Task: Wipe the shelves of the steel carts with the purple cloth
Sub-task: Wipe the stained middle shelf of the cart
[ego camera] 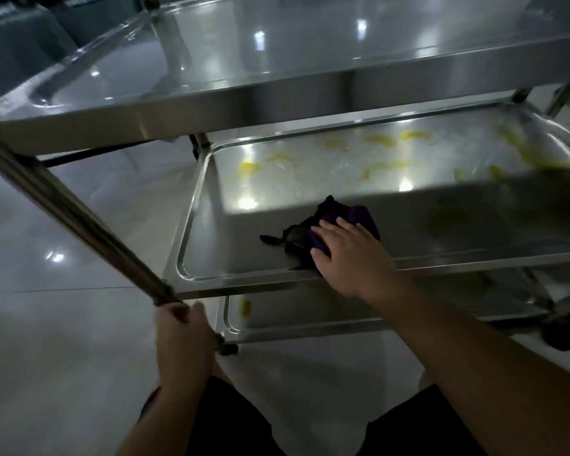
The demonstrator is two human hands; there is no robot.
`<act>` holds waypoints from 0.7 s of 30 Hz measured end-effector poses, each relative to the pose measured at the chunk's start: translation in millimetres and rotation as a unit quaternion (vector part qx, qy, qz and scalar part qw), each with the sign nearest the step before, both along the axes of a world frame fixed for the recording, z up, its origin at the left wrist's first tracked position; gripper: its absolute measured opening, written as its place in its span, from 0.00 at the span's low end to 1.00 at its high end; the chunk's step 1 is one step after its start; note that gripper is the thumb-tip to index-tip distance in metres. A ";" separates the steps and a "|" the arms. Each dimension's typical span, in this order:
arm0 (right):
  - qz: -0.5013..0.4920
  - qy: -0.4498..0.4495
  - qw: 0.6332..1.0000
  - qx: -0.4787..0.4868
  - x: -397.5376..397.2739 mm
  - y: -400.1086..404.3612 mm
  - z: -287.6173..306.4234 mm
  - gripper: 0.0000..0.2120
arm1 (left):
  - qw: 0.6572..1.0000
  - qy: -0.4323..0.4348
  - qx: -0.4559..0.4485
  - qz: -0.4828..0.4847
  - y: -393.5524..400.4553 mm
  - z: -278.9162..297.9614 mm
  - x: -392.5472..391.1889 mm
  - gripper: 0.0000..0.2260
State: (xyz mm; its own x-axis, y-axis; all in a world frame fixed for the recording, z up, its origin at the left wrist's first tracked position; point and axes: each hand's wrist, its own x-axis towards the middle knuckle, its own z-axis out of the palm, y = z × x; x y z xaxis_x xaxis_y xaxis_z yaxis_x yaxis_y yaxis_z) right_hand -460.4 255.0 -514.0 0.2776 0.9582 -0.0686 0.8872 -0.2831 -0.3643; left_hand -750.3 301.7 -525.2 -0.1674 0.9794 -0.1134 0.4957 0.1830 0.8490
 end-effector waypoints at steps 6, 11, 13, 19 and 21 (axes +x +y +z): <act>-0.025 -0.006 1.000 -0.004 49.8 -27.9 -2.0 0.31 | 0.937 0.105 0.163 -0.290 -17.3 13.4 90.9 0.05; -0.058 -0.015 0.998 -0.017 107.6 -65.8 1.5 0.30 | 0.895 0.152 0.216 -0.359 4.4 24.9 146.7 0.06; -0.088 -0.026 0.996 -0.016 132.8 -82.0 2.7 0.28 | 0.891 0.188 0.203 -0.360 10.3 24.9 167.2 0.09; -0.133 -0.027 0.991 -0.016 195.0 -120.5 2.7 0.28 | 0.855 0.298 0.180 -0.383 0.5 12.8 217.8 0.15; -0.151 -0.025 0.988 -0.013 217.5 -133.3 3.1 0.28 | 0.857 0.301 0.180 -0.376 -0.5 6.9 222.5 0.16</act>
State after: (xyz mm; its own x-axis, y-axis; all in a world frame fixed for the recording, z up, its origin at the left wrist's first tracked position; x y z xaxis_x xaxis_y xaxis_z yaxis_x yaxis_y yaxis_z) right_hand -242.8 121.6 -510.9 0.5539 0.8295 -0.0715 0.7780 -0.5463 -0.3103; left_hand -527.8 301.2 -518.3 0.6058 0.7887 0.1046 0.7262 -0.6018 0.3322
